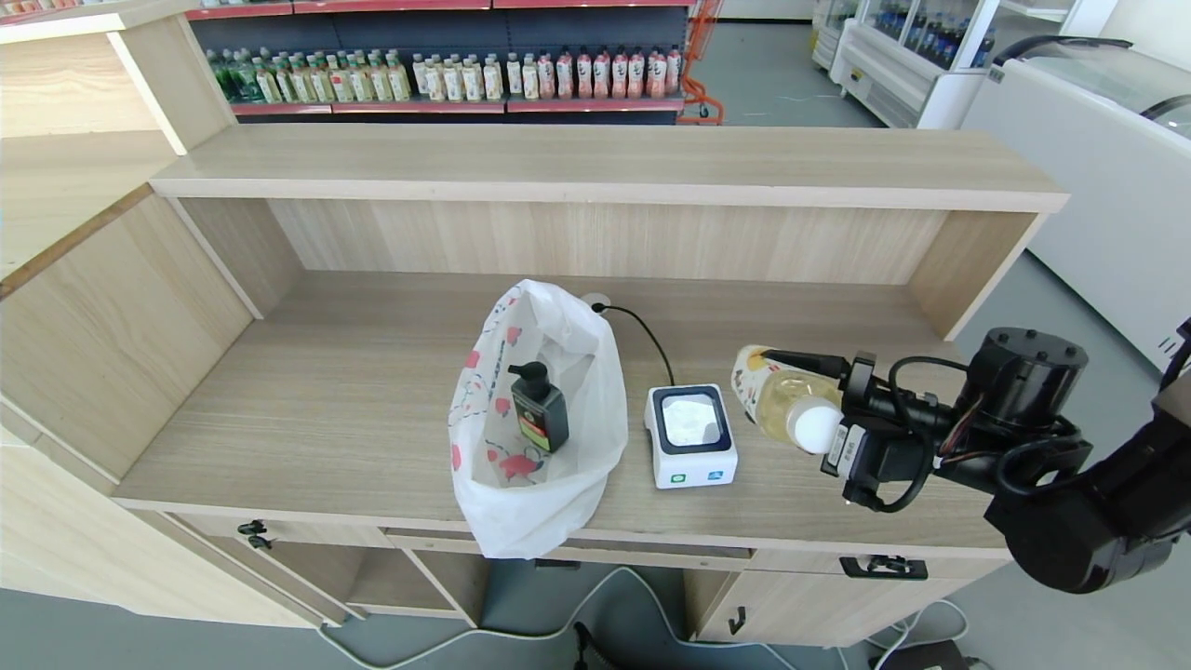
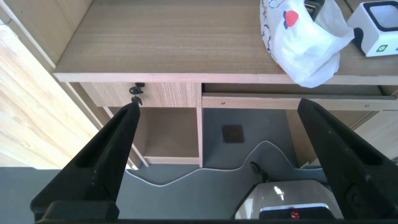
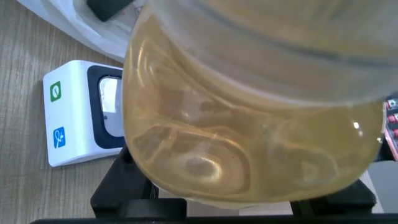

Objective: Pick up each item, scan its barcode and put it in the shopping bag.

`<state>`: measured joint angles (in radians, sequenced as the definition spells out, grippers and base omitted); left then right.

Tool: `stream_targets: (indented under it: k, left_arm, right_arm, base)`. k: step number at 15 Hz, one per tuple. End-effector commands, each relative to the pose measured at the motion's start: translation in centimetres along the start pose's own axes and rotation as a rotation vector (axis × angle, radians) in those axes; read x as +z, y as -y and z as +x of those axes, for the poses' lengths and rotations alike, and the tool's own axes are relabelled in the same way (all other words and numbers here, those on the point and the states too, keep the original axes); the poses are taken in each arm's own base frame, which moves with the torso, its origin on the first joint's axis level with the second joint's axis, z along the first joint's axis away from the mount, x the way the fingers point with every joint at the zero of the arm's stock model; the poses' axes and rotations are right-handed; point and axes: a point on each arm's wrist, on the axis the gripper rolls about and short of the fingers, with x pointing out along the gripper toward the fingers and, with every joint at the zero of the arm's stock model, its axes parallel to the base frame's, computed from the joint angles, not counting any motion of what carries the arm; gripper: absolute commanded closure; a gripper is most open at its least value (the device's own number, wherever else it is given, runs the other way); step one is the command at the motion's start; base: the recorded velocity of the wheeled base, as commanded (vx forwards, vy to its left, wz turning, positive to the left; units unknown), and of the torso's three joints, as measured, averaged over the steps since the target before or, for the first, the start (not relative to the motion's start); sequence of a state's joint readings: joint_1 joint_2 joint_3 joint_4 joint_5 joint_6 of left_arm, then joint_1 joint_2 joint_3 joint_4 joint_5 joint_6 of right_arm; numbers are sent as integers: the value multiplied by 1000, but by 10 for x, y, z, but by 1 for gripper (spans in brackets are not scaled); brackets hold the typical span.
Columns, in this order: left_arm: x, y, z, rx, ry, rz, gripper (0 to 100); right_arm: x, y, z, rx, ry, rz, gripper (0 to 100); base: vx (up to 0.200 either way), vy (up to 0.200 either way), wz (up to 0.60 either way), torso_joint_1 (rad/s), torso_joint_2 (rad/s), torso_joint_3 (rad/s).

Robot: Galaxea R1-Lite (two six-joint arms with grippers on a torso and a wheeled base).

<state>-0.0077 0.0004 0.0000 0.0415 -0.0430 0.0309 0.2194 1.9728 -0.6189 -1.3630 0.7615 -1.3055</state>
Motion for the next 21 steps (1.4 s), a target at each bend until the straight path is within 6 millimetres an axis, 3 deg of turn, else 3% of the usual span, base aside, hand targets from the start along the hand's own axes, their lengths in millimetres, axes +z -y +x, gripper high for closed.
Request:
stream_targets:
  k: [1, 21]
  left_arm:
    - [0, 0, 0, 0, 0, 0, 0]
    - [0, 0, 0, 0, 0, -3, 0]
  right_arm:
    - [-2, -5, 2, 11, -1, 14, 100]
    - [4, -6, 4, 15, 12, 87, 100]
  base:
    - [0, 0, 0, 0, 0, 0]
    - [0, 0, 0, 0, 0, 0]
